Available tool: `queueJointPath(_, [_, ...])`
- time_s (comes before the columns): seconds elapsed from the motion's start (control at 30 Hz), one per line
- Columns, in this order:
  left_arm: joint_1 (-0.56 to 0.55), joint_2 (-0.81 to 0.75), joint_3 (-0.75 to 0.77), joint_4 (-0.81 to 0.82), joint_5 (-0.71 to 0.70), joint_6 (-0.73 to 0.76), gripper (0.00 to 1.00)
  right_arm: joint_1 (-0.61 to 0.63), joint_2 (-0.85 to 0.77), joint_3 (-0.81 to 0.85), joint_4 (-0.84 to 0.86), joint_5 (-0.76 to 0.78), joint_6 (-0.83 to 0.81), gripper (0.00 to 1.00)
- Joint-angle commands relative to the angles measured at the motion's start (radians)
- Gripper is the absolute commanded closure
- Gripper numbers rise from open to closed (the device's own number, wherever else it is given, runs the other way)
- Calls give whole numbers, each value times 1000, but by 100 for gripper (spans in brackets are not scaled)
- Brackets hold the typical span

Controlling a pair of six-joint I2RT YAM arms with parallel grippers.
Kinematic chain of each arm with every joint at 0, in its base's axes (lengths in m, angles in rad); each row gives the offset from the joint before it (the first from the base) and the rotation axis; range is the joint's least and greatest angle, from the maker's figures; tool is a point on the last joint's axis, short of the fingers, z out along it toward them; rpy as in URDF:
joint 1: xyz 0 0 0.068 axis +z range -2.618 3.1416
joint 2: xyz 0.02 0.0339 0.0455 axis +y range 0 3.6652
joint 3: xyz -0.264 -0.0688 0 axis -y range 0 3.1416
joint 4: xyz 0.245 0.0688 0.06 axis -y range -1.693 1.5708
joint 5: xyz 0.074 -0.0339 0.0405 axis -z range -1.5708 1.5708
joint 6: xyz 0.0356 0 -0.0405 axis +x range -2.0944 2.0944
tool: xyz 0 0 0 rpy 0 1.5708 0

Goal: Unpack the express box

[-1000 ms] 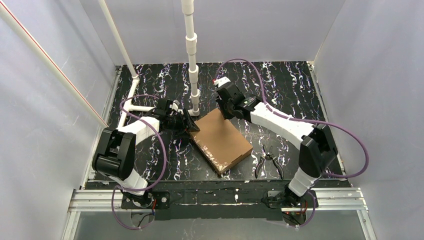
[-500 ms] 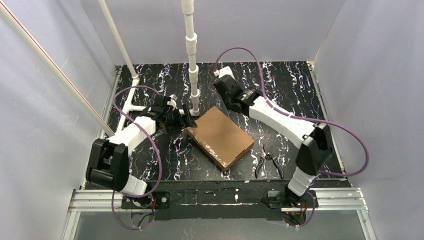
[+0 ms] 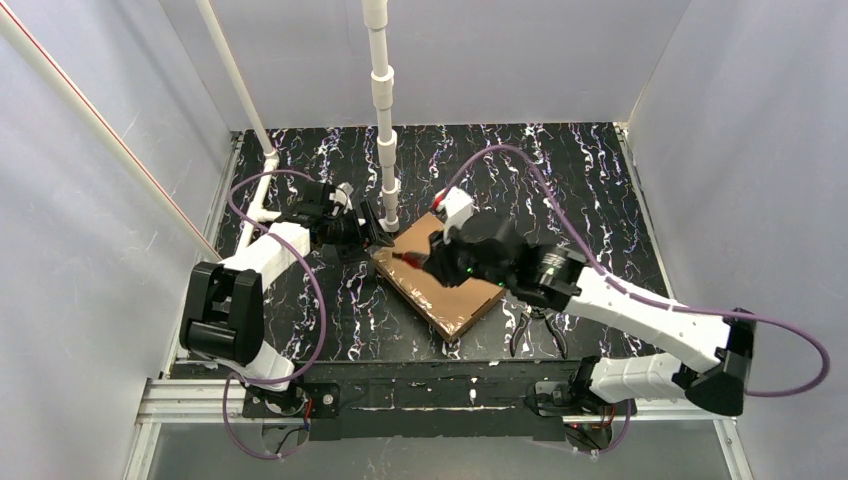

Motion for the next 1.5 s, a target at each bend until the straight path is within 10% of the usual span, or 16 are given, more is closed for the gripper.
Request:
queueJointPath(0.0, [11,33,-9,-30,-8,8,32,179,114,113,11,218,-20,99])
queueJointPath(0.53, [12,63,29,-197,-57,-159,23,215,156,76,45,356,-110,99])
queueJointPath(1.47, [5,17,-71,-123,131,16,22,213,221,150,-12,395,-173,99])
